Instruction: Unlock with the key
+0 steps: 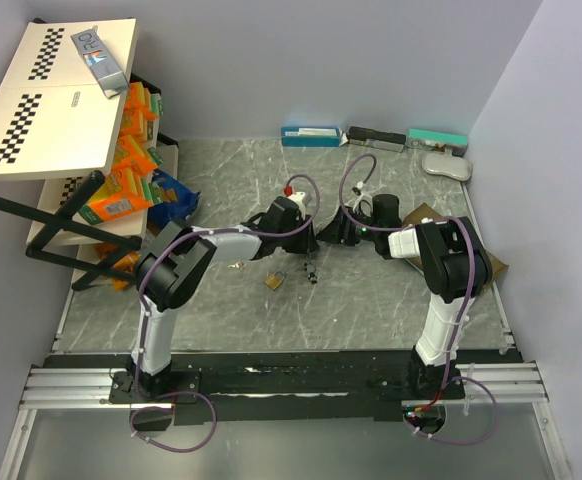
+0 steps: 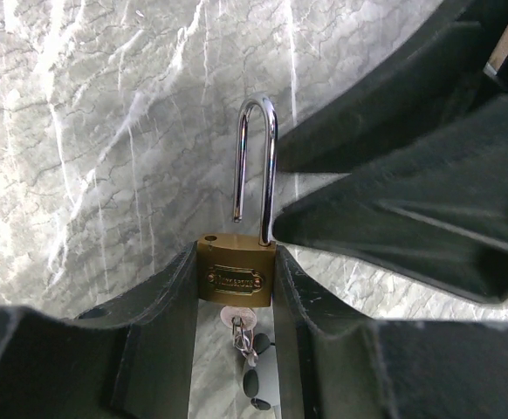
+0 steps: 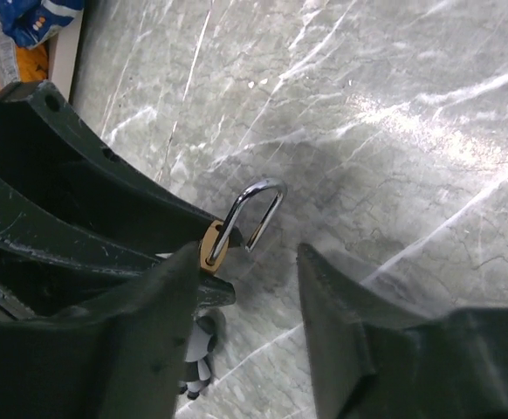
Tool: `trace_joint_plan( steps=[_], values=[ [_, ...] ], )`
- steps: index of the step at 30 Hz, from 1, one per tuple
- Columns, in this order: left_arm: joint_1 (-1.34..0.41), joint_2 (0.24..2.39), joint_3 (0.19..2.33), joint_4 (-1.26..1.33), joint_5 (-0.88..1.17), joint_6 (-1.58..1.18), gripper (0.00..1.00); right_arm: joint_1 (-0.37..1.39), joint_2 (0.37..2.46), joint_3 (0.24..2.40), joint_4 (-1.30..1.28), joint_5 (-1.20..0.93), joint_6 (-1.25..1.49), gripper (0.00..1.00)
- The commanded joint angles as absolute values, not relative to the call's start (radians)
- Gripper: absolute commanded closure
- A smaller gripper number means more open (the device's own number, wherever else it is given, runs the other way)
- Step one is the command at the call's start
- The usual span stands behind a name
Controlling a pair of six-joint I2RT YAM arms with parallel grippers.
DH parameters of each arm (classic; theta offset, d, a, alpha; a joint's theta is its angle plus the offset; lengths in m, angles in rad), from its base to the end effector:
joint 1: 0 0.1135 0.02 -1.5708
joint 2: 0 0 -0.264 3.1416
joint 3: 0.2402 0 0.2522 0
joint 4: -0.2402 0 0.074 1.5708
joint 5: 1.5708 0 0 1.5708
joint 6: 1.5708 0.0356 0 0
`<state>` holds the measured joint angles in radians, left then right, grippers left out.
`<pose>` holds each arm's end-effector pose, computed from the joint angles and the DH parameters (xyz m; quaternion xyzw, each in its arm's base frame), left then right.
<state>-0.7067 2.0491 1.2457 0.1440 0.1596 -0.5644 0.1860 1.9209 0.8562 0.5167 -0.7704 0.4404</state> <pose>0.3317 -0.2907 0.1464 0.0986 0.8903 -0.3180 0.3105 0.3558 0.0922 0.1245 -0.0799 0.8250 0.4515 0.3305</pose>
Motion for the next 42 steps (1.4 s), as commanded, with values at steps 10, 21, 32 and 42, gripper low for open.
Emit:
trace_joint_plan(
  steps=[10,21,32,42],
  values=[
    [-0.715,2.112,1.367,-0.121,-0.049,-0.56,0.95,0.19,1.871,0.861,0.466,-0.629,0.411,0.32],
    [-0.718,2.08,1.364,-0.146,-0.098,-0.523,0.36,0.192,1.813,0.824,0.443,-0.561,0.411,0.3],
    [-0.718,1.999,1.376,-0.092,-0.032,-0.456,0.3,0.189,1.721,0.775,0.419,-0.511,0.4,0.29],
    [-0.722,2.085,1.434,-0.087,0.068,-0.466,0.32,0.187,1.681,0.758,0.397,-0.471,0.384,0.28]
  ],
)
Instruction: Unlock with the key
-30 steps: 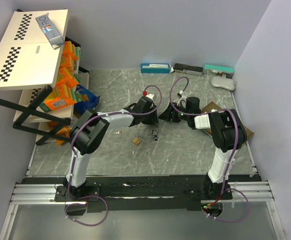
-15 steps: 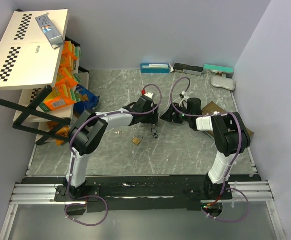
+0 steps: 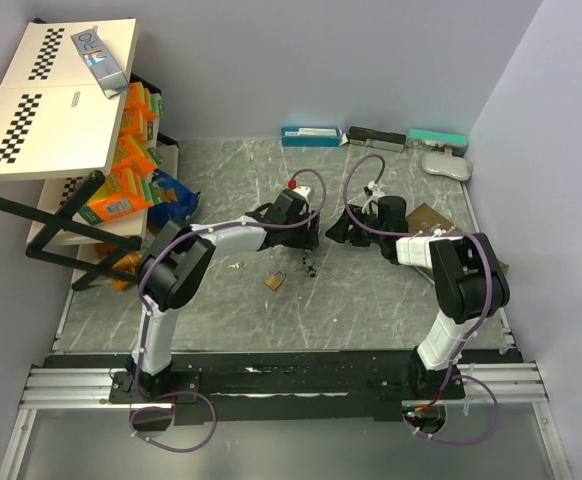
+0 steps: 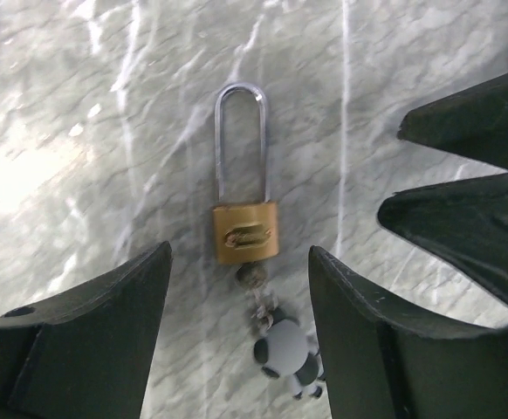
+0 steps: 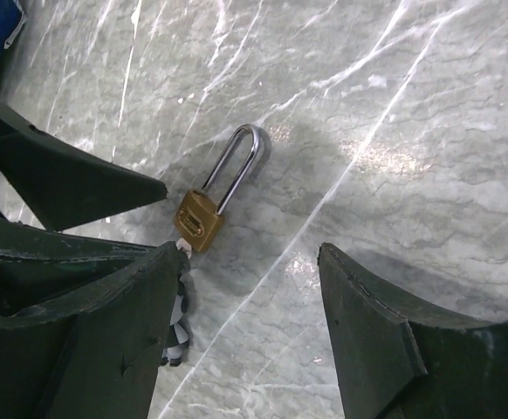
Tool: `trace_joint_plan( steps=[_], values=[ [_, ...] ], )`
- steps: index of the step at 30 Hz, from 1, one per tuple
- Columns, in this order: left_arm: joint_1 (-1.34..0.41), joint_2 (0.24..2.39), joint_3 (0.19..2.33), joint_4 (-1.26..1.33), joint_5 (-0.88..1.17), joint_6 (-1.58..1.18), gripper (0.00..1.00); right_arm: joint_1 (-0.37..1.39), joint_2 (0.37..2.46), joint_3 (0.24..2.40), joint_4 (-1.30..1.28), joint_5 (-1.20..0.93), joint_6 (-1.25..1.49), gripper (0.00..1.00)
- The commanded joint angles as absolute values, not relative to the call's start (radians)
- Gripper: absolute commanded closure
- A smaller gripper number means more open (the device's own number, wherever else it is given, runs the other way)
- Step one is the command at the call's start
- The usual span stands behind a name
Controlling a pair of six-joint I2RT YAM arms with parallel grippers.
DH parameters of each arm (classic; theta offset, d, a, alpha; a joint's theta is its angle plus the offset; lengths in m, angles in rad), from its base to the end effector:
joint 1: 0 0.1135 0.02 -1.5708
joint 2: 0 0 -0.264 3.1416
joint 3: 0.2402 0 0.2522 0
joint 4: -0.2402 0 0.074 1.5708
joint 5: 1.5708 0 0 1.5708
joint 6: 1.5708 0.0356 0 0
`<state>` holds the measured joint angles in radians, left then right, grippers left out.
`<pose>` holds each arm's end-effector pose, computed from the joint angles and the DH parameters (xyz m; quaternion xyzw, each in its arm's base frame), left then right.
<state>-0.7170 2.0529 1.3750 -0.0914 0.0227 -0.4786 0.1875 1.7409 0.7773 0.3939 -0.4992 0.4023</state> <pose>0.3383 -0.2960 0.1643 0.1139 0.9136 -0.2282 0.3165 0.3332 0.0806 0.1500 -0.0267 0.8579 0.3425 0.3820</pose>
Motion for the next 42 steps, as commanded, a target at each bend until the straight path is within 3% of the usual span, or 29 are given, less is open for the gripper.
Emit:
trace_joint_plan(
  steps=[1,6,11,15,25,29,34,42],
  values=[
    [-0.727,2.091,1.442,-0.092,0.066,-0.465,0.32,0.187,1.677,0.758,0.396,-0.462,0.383,0.28],
    [-0.759,2.153,1.515,-0.182,-0.046,-0.44,0.37,0.183,1.66,0.747,0.393,-0.443,0.388,0.28],
    [-0.759,2.175,1.508,-0.239,-0.13,-0.465,0.59,0.176,1.621,0.72,0.396,-0.433,0.393,0.28],
    [-0.773,2.164,1.477,-0.233,-0.156,-0.463,0.5,0.17,1.588,0.706,0.393,-0.43,0.394,0.28],
    [-0.822,2.195,1.463,-0.224,-0.163,-0.417,0.51,0.164,1.511,0.66,0.377,-0.402,0.397,0.27],
    [-0.824,2.194,1.43,-0.215,-0.161,-0.423,0.65,0.16,1.477,0.638,0.373,-0.393,0.402,0.27],
    [-0.824,2.146,1.373,-0.172,-0.163,-0.417,0.99,0.155,1.373,0.592,0.348,-0.376,0.406,0.27],
    [-0.808,1.861,1.158,0.06,0.096,-0.394,0.99,0.134,1.132,0.445,0.437,-0.498,0.459,0.22]
  ],
)
